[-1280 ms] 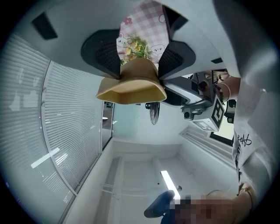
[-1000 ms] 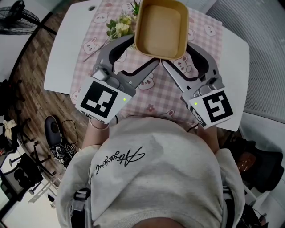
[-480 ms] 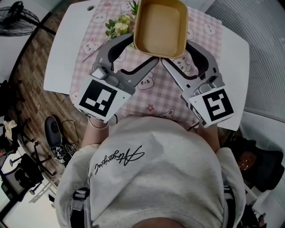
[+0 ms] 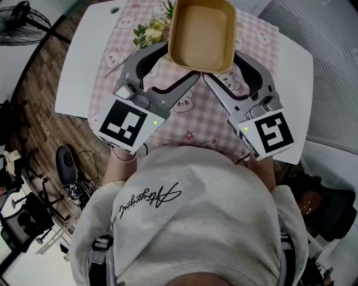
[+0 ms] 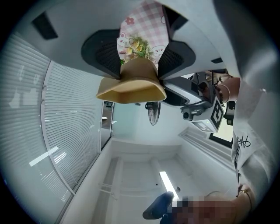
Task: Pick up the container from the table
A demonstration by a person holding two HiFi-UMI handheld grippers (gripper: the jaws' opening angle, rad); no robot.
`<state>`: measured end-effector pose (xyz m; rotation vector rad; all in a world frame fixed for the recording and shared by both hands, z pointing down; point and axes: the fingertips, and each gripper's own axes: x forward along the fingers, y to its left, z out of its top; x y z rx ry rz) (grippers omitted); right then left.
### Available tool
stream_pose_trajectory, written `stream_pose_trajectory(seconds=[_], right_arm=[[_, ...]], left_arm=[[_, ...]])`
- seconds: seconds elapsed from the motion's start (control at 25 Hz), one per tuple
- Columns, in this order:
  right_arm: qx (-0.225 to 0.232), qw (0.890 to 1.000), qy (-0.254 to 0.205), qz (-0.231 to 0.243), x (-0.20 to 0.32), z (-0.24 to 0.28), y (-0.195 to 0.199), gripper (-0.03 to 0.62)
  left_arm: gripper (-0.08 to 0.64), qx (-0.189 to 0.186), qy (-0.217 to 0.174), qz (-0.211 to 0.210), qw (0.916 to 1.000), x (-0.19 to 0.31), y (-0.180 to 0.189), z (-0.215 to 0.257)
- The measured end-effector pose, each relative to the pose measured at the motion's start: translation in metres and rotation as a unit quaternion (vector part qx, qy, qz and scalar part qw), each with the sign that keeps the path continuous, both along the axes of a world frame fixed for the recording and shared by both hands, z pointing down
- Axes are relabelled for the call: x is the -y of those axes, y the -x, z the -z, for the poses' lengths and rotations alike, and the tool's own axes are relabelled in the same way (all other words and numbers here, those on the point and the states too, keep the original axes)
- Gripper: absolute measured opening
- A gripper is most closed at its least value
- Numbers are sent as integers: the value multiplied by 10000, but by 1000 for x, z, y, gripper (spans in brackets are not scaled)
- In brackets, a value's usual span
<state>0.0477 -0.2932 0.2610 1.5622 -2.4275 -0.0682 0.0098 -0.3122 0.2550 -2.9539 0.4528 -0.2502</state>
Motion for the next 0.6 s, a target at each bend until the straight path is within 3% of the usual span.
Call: stream_pose_trajectory(seconds=[0.6], right_arm=[[107, 9999, -39, 31, -6, 3, 8, 262]], left_arm=[[284, -67, 18, 82, 9999, -6, 8, 4]])
